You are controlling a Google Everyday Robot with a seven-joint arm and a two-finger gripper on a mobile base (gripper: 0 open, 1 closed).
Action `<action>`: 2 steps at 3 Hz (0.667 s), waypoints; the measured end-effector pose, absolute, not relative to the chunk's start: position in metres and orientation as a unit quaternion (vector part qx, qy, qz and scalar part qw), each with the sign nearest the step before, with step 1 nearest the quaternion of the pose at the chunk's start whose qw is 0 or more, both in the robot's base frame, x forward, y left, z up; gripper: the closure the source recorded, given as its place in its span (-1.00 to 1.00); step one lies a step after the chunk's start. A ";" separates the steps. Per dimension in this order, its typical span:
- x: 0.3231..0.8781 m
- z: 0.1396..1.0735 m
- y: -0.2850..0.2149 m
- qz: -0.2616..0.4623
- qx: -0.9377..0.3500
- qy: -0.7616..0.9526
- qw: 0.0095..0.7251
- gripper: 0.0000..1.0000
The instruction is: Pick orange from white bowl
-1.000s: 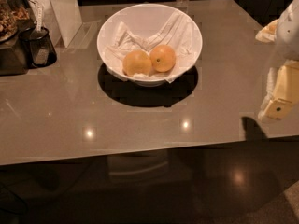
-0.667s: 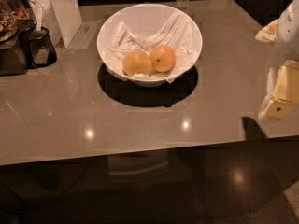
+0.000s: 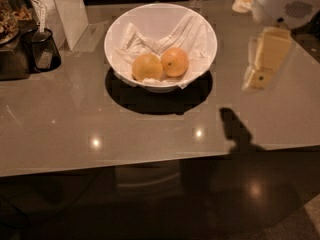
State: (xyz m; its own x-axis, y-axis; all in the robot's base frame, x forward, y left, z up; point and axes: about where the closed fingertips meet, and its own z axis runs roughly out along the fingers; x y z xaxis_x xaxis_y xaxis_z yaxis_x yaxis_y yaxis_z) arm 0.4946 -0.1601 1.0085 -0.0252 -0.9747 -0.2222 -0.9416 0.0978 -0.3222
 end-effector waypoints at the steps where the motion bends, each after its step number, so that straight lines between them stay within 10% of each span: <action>1: 0.532 1.025 -0.111 -0.027 -0.710 0.668 0.221 -1.00; 2: 0.532 1.025 -0.111 -0.027 -0.710 0.668 0.221 -1.00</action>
Offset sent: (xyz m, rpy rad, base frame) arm 0.0288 0.0384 0.0090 0.0238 -0.0067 0.1079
